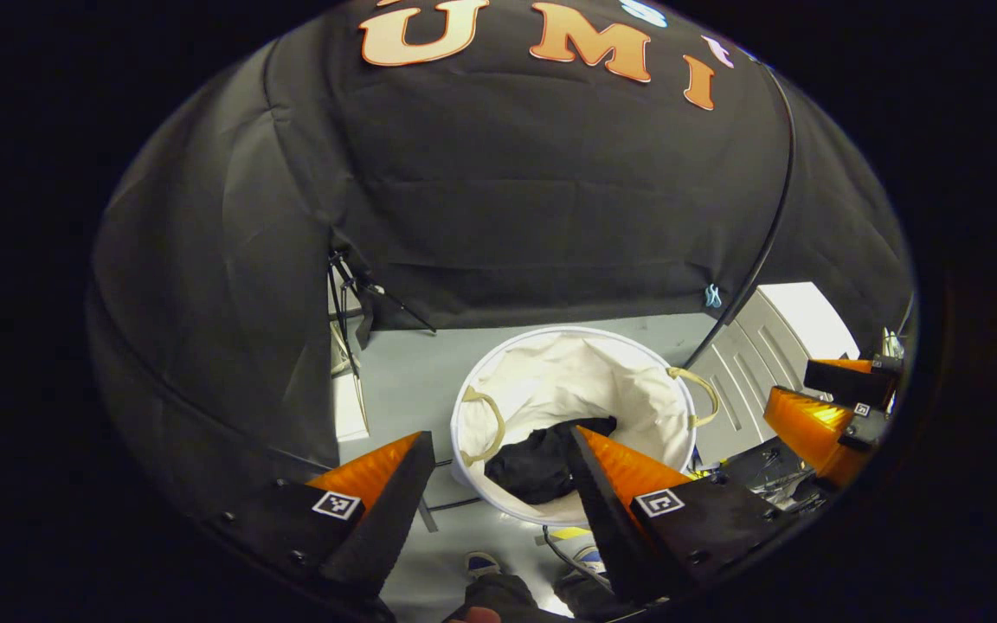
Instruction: Grasp the clothes on the hanger with both hands and then place them into the laundry hamper below.
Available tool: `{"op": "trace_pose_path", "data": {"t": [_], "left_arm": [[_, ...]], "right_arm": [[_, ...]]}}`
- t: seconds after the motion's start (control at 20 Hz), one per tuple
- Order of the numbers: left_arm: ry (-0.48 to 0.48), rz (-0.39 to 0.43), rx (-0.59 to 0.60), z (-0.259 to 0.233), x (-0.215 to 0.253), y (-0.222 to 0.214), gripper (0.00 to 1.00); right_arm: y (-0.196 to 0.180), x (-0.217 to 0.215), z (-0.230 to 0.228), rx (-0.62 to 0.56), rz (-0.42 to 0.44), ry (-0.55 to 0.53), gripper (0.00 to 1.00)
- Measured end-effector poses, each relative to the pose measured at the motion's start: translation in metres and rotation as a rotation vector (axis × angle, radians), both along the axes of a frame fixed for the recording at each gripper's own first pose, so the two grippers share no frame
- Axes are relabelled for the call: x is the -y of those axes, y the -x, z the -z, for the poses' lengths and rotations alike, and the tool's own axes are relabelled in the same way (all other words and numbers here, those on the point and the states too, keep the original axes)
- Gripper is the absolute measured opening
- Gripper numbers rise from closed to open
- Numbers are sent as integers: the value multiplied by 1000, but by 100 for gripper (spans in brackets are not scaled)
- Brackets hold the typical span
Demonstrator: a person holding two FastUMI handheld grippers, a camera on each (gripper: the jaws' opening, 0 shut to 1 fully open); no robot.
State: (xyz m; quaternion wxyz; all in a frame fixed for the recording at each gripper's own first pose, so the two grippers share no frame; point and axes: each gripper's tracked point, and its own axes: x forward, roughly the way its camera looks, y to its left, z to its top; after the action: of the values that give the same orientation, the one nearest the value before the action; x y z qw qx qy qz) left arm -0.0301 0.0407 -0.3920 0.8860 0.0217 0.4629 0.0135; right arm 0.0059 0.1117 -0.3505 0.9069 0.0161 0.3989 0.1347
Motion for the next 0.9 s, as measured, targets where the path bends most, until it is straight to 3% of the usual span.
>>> {"op": "trace_pose_path", "data": {"t": [0.25,0.9], "left_arm": [[3,-4,113,-55,1,-7,99],[-3,-22,499,-259,-5,-19,98]], "right_arm": [[0,14,-49,68,44,-36,90],[-3,83,-254,364,149,-122,92]]}}
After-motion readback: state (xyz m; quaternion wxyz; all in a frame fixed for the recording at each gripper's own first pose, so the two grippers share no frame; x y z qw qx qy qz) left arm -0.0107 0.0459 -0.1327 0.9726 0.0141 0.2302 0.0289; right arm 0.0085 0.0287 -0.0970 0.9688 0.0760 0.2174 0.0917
